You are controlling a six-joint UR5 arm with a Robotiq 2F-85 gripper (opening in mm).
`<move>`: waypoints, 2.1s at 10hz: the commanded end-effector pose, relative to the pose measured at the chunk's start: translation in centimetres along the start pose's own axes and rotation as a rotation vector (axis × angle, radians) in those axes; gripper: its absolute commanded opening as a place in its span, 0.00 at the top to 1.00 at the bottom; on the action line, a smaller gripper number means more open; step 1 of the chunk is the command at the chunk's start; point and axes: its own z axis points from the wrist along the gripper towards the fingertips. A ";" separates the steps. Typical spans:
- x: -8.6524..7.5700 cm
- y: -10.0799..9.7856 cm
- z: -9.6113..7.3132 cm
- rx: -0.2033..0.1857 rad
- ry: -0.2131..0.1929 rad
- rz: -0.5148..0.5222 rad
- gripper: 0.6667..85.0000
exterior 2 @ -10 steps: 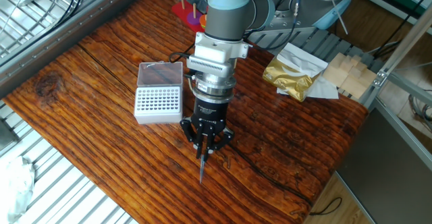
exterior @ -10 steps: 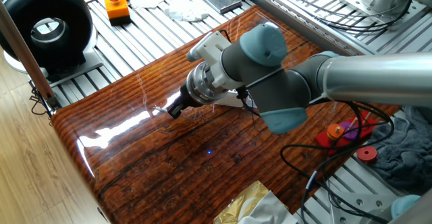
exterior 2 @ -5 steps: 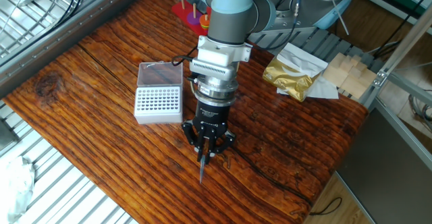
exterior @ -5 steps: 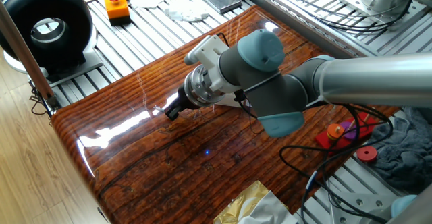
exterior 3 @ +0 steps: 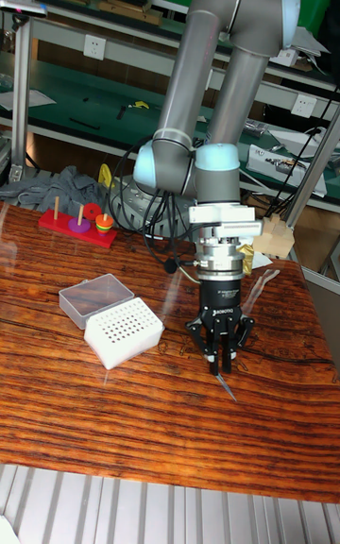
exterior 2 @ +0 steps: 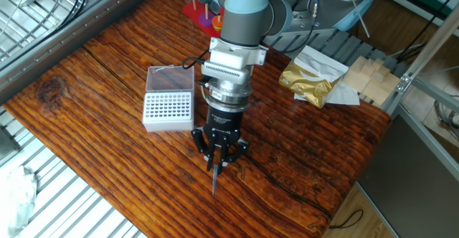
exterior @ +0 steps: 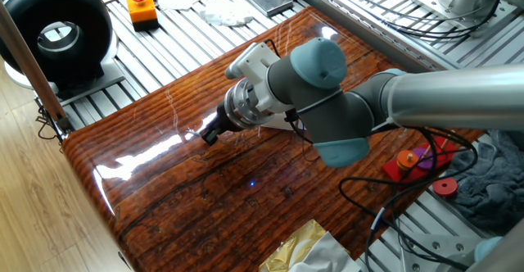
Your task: Insert a medium pipette tip into the holder for medium pipette tips
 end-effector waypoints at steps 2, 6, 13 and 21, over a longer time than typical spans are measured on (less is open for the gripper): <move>-0.2 -0.6 0.2 0.010 -0.009 0.005 0.70; -0.2 -0.6 0.6 0.007 -0.005 0.006 0.70; 0.0 -0.3 1.4 0.010 -0.007 0.009 0.70; 0.2 -0.6 1.5 0.012 -0.006 0.011 0.73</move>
